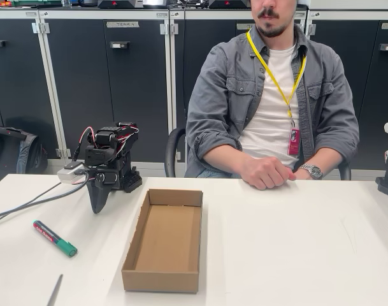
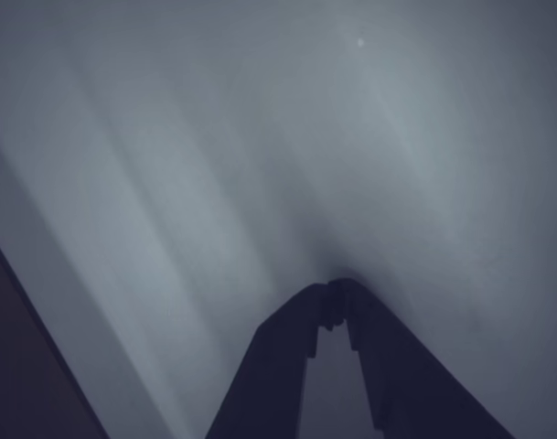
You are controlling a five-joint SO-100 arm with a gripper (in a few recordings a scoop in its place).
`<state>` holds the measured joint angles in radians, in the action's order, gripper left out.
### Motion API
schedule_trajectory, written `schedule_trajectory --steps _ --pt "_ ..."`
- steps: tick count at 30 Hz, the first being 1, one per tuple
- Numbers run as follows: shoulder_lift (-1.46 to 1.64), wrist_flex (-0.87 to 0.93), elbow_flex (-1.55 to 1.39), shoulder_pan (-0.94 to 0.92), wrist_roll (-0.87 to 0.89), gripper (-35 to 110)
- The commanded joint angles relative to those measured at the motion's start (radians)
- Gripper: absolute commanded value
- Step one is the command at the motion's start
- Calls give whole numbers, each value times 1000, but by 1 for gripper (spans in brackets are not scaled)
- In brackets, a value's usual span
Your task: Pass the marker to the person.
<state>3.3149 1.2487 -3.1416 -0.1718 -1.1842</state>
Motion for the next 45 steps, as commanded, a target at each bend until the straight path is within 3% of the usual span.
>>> schedule_trajectory --steps 1,25,36,45 --pt "15 2 -31 -31 -12 -5" --pt "15 0 -29 -29 6 -5" --pt "-296 -175 311 115 316 -5" --pt "-635 -258 687 170 472 -5"
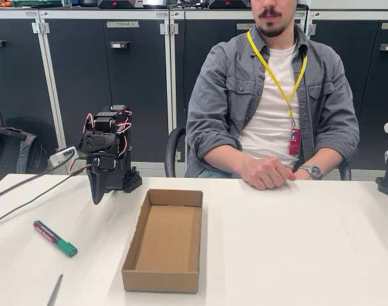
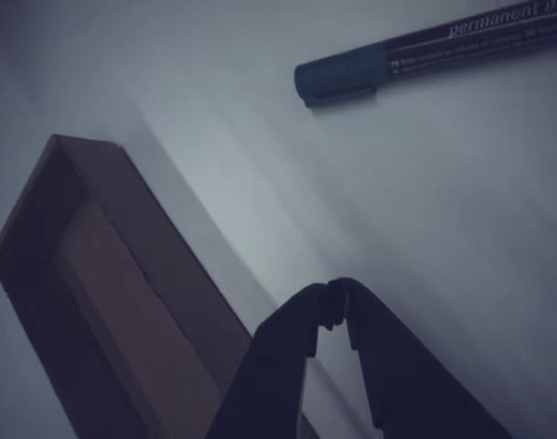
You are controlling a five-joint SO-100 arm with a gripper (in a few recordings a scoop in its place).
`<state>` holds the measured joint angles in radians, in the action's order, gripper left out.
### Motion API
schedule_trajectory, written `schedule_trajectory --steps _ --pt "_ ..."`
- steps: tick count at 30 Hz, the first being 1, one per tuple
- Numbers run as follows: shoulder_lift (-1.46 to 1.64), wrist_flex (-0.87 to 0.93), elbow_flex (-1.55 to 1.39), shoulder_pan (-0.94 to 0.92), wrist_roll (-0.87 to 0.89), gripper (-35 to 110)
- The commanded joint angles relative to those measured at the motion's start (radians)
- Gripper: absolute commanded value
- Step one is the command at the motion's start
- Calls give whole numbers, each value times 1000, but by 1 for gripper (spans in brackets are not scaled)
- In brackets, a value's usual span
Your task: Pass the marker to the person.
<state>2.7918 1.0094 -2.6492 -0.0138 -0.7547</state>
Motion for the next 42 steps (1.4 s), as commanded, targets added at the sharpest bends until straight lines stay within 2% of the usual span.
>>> schedule_trajectory --steps 1,11,18,24,28,32,42 --pt "-150 -12 244 15 60 -5" --pt "-426 18 621 -2 189 -5" --pt "-500 -66 692 -107 367 -5" --pt "-543 -149 704 -224 632 -5" --pt "-591 -86 764 -242 798 -5" --pt "-637 32 842 -216 930 1" --pt "-701 344 893 -132 1042 2"
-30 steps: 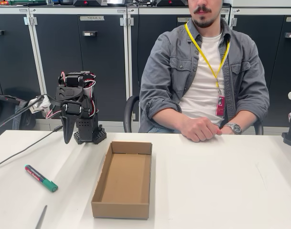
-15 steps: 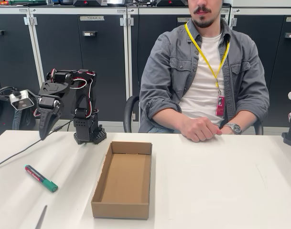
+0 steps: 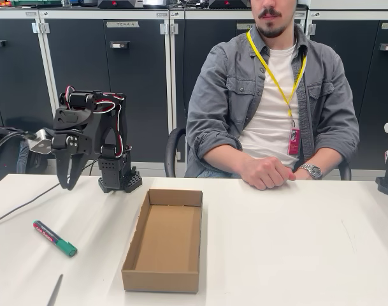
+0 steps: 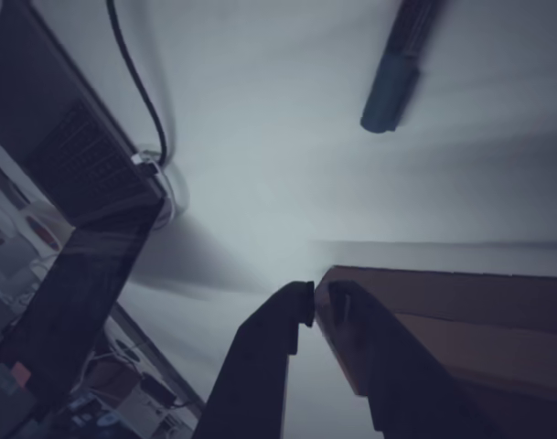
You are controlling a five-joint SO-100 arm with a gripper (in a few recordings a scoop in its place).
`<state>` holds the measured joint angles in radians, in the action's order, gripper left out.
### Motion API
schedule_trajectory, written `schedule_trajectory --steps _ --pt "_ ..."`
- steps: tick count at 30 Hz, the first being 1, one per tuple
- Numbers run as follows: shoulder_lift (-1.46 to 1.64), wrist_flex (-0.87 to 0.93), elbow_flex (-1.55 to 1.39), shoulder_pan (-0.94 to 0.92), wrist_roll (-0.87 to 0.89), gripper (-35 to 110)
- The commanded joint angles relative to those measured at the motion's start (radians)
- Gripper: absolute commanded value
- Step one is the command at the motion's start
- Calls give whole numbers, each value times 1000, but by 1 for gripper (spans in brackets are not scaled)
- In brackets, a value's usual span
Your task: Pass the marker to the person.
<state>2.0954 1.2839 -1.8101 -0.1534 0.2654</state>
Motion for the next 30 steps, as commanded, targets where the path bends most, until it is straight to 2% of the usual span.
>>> schedule_trajectory --steps 1,4,12,21,30 --pt "-8 97 54 6 26 2" --pt "-23 152 46 -15 23 3" --pt "-48 179 32 -133 -46 20" --pt "-61 -40 -100 -186 -132 31" --pt "-87 -132 -210 -201 -153 38"
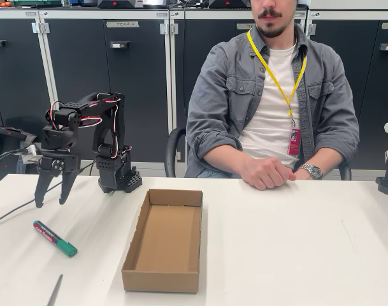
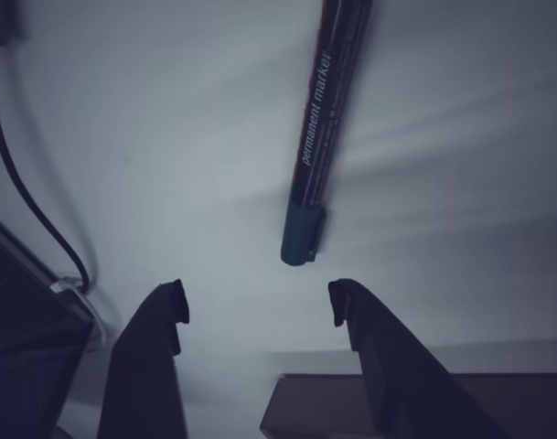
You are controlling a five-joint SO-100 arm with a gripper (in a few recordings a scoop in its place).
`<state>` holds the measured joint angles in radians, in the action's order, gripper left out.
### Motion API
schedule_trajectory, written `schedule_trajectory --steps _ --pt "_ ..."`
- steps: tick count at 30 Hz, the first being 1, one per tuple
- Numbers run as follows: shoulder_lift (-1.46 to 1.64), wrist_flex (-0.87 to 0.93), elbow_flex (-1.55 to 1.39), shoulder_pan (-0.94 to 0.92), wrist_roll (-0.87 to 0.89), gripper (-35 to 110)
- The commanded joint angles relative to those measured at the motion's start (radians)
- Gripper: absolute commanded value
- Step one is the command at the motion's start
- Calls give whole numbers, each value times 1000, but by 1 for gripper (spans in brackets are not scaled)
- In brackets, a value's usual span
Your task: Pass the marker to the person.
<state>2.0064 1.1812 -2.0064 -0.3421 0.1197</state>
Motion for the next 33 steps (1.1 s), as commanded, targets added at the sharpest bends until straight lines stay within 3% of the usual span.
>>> schedule_trajectory --steps 1,17,33 --pt "0 -37 -28 -12 -8 38" --pt "-94 -87 -129 -12 -8 41" --pt "-410 -34 87 -72 -25 41"
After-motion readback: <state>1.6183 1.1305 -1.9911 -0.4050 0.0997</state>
